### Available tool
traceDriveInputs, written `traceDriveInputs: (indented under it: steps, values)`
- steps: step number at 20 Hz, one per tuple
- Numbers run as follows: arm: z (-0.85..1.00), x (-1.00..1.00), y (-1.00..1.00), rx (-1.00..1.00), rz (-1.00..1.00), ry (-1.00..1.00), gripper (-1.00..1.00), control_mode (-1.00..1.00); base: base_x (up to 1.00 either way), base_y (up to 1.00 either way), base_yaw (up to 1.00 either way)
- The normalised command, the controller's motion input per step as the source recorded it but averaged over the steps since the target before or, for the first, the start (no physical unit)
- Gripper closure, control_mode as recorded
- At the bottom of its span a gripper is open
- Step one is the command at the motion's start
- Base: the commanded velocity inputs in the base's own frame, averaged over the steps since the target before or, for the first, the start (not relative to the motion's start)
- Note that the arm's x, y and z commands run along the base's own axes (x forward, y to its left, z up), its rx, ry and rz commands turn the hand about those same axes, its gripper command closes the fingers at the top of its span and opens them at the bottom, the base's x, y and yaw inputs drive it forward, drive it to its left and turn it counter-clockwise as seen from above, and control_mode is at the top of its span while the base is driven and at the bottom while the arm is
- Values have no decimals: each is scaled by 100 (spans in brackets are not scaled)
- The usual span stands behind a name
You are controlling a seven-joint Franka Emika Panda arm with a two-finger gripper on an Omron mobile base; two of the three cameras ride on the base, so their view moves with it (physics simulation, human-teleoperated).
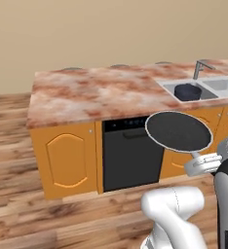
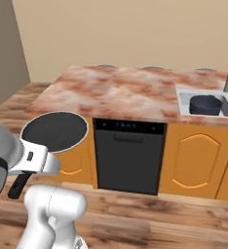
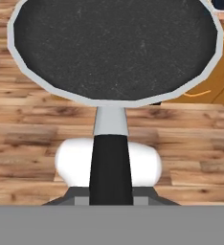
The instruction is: Move the pot and pan from the stove into the sink.
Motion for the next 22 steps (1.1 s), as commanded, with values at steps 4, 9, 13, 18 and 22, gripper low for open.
traceDriveInputs:
  steps: [4, 9, 13, 18, 22]
  values:
    - [0, 0, 0, 0, 0, 0, 100, 100, 15, -80, 0]
    - [0, 0, 0, 0, 0, 0, 100, 100, 17, -84, 0]
    - [0, 0, 0, 0, 0, 0, 100, 100, 18, -88, 0]
    - [0, 0, 0, 0, 0, 0, 100, 100, 18, -91, 0]
    - [0, 0, 0, 0, 0, 0, 100, 100, 22, -92, 1]
